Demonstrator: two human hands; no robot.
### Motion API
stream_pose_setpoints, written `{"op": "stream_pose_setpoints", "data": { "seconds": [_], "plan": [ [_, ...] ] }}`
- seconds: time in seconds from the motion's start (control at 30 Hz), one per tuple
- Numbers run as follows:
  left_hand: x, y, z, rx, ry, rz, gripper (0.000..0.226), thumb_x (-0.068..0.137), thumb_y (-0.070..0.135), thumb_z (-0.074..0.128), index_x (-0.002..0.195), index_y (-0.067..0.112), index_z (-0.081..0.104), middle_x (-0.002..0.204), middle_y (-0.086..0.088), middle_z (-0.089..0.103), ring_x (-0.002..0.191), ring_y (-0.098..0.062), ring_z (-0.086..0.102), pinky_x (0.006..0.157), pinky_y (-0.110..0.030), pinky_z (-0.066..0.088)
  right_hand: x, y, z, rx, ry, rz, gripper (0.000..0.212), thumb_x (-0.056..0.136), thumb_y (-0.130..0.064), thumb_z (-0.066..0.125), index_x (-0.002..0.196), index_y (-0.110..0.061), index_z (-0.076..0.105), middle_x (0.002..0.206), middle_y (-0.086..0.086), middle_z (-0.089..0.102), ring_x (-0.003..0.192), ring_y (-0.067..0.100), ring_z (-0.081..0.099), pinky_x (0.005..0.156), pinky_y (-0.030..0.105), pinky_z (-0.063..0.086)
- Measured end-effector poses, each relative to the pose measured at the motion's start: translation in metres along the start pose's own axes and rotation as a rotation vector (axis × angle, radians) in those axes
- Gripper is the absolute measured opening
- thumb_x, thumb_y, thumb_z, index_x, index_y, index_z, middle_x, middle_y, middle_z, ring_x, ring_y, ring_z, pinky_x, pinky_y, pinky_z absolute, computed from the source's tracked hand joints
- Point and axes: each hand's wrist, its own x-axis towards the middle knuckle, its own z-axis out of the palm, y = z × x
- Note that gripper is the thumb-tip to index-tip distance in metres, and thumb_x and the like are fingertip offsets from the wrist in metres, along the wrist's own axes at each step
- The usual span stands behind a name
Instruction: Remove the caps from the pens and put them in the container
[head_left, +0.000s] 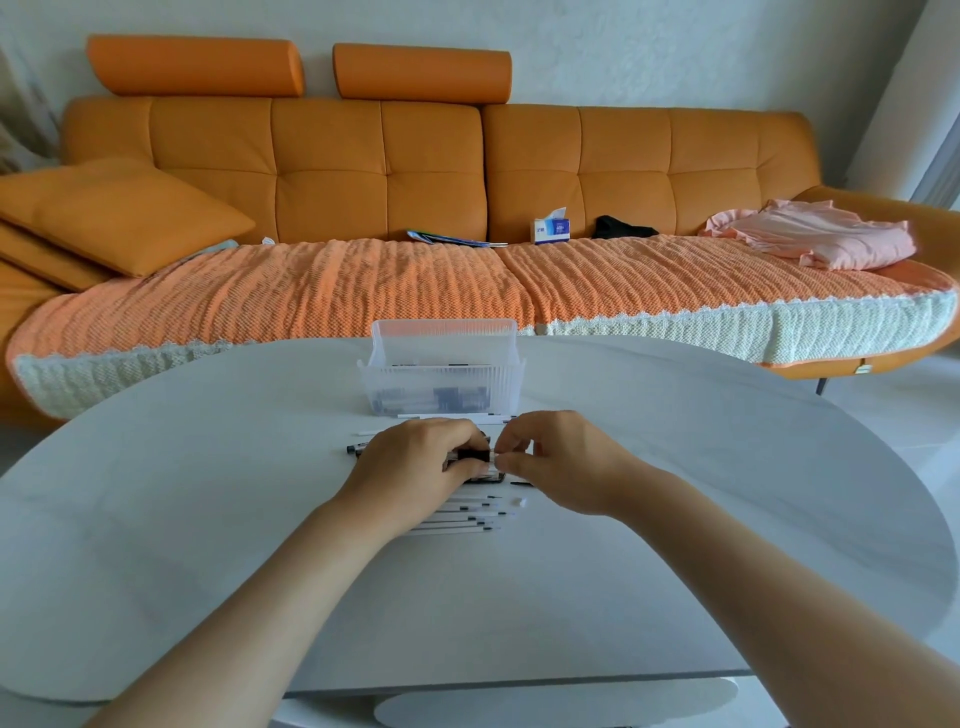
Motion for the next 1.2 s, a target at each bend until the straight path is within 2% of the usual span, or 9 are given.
{"op": "stream_pose_setpoints", "data": {
  "seconds": [0.1, 0.27, 0.4, 0.5, 0.6, 0.8, 0.93, 1.1, 1.2],
  "plan": [
    [0.000, -0.002, 0.001, -0.043, -0.004, 0.001, 0.009, 0.085, 0.038, 0.071, 0.094, 0.036, 0.068, 0.088, 0.020, 0.067, 0.083, -0.001, 0.058, 0.067, -0.023, 0.044, 0.001, 0.001, 0.001, 0.014, -0.006, 0.023, 0.013, 0.093, -0.036, 0.062, 0.088, -0.028, 0.072, 0.079, -0.017, 0.065, 0.059, 0.000, 0.052, 0.059, 0.021, 0.042],
    [0.001, -0.001, 0.001, -0.054, 0.046, 0.008, 0.008, 0.084, 0.034, 0.073, 0.090, 0.035, 0.069, 0.085, 0.021, 0.066, 0.083, -0.001, 0.058, 0.064, -0.015, 0.040, 0.003, 0.001, 0.000, 0.060, -0.010, 0.042, 0.014, 0.093, -0.039, 0.063, 0.085, -0.031, 0.072, 0.079, -0.014, 0.066, 0.057, -0.001, 0.052, 0.060, 0.021, 0.041],
    [0.003, -0.006, -0.001, -0.110, 0.043, -0.025, 0.010, 0.085, 0.031, 0.072, 0.093, 0.033, 0.067, 0.091, 0.021, 0.067, 0.088, 0.000, 0.061, 0.077, -0.031, 0.052, 0.001, 0.007, -0.011, -0.051, 0.003, 0.095, 0.022, 0.093, -0.049, 0.060, 0.107, -0.037, 0.071, 0.103, -0.015, 0.066, 0.081, -0.001, 0.059, 0.074, 0.023, 0.047],
    [0.002, -0.011, -0.002, -0.109, -0.017, -0.074, 0.012, 0.089, 0.030, 0.066, 0.100, 0.035, 0.067, 0.101, 0.020, 0.066, 0.094, -0.002, 0.060, 0.086, -0.030, 0.051, -0.002, 0.015, -0.016, -0.182, -0.028, 0.161, 0.025, 0.091, -0.049, 0.062, 0.111, -0.038, 0.070, 0.104, -0.017, 0.063, 0.093, 0.007, 0.060, 0.082, 0.028, 0.050],
    [0.001, -0.011, -0.001, -0.066, -0.035, -0.088, 0.017, 0.094, 0.025, 0.061, 0.108, 0.031, 0.068, 0.109, 0.017, 0.066, 0.098, -0.001, 0.057, 0.087, -0.023, 0.046, -0.005, 0.020, -0.014, -0.220, -0.092, 0.184, 0.017, 0.085, -0.050, 0.067, 0.098, -0.040, 0.073, 0.099, -0.019, 0.063, 0.090, 0.004, 0.059, 0.079, 0.026, 0.050],
    [-0.001, -0.007, -0.001, -0.012, -0.060, -0.100, 0.017, 0.093, 0.034, 0.060, 0.109, 0.037, 0.066, 0.108, 0.022, 0.065, 0.096, -0.002, 0.058, 0.085, -0.030, 0.049, -0.004, 0.021, -0.013, -0.218, -0.026, 0.137, 0.008, 0.088, -0.033, 0.068, 0.095, -0.036, 0.069, 0.098, -0.018, 0.065, 0.076, -0.001, 0.056, 0.065, 0.019, 0.045],
    [0.000, -0.003, 0.000, 0.011, -0.058, -0.085, 0.015, 0.094, 0.036, 0.059, 0.107, 0.037, 0.067, 0.105, 0.020, 0.065, 0.097, -0.004, 0.058, 0.083, -0.032, 0.049, -0.002, 0.016, -0.012, -0.141, 0.062, 0.071, 0.008, 0.087, -0.034, 0.069, 0.094, -0.037, 0.065, 0.094, -0.019, 0.064, 0.078, 0.000, 0.058, 0.071, 0.025, 0.051],
    [0.000, -0.004, 0.000, 0.022, -0.052, -0.067, 0.016, 0.094, 0.036, 0.058, 0.107, 0.037, 0.066, 0.104, 0.020, 0.064, 0.096, -0.004, 0.058, 0.081, -0.031, 0.049, -0.002, 0.011, -0.009, -0.111, 0.087, 0.024, 0.010, 0.086, -0.033, 0.069, 0.095, -0.037, 0.066, 0.093, -0.016, 0.065, 0.065, -0.004, 0.053, 0.067, 0.021, 0.046],
    [0.000, -0.005, 0.001, 0.010, -0.061, -0.060, 0.015, 0.094, 0.037, 0.058, 0.107, 0.037, 0.066, 0.102, 0.019, 0.064, 0.096, -0.005, 0.057, 0.081, -0.033, 0.049, -0.001, 0.008, -0.007, -0.100, 0.082, -0.010, 0.009, 0.087, -0.034, 0.070, 0.095, -0.037, 0.067, 0.091, -0.017, 0.065, 0.067, -0.011, 0.053, 0.065, 0.017, 0.043]
  ]
}}
